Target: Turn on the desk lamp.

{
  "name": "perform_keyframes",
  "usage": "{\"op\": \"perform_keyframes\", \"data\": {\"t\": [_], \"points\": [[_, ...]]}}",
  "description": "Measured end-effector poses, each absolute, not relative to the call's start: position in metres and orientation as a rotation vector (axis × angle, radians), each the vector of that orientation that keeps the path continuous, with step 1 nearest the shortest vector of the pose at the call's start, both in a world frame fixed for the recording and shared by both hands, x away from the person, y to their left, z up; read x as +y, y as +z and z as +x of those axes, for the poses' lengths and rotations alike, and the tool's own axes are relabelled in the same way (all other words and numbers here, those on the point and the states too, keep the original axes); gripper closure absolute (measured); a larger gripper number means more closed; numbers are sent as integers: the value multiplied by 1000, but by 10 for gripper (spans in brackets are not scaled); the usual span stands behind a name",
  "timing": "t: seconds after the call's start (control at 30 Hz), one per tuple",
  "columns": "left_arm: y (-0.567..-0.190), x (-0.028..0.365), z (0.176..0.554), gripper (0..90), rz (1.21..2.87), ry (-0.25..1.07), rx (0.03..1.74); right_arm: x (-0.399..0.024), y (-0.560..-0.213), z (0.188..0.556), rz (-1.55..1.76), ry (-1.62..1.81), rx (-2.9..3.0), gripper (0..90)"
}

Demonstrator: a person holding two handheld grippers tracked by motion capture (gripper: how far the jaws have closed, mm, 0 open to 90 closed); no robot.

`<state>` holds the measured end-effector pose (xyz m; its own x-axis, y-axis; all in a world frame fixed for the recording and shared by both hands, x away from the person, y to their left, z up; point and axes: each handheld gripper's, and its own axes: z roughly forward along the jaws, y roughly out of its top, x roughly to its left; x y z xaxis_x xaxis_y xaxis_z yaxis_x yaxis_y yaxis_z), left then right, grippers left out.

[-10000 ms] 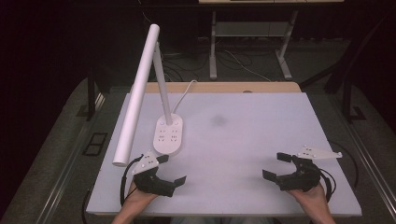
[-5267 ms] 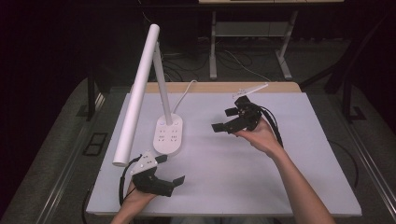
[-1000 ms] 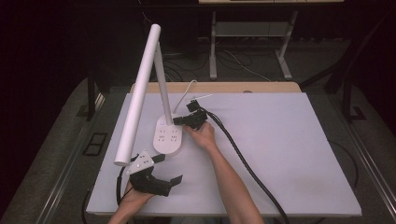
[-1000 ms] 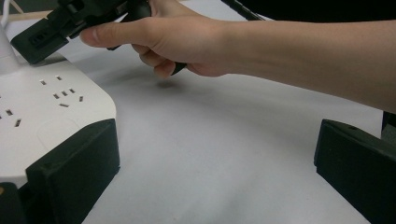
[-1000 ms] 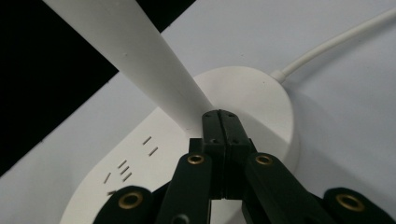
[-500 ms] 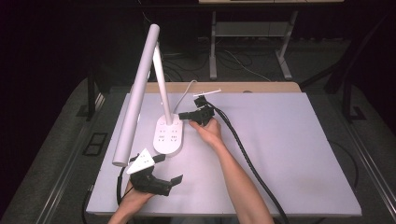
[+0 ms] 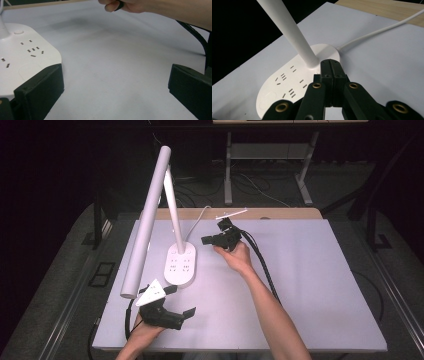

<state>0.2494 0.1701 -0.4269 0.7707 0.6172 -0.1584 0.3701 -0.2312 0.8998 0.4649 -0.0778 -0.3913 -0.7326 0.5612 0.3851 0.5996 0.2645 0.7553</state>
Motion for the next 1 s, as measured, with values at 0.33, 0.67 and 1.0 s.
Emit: {"op": "perform_keyframes", "data": {"t": [0.33, 0.67, 1.0], "points": [[-428, 169, 251, 0, 1859, 274, 764, -116, -373, 449, -1130, -1552, -2482, 804], [-429, 169, 251, 0, 1858, 275, 765, -150, -357, 426, -1172, -1612, -2526, 370], [-429, 168, 251, 0, 1859, 270, 767, -182, -355, 407, -1252, -1583, -2551, 0]]}}
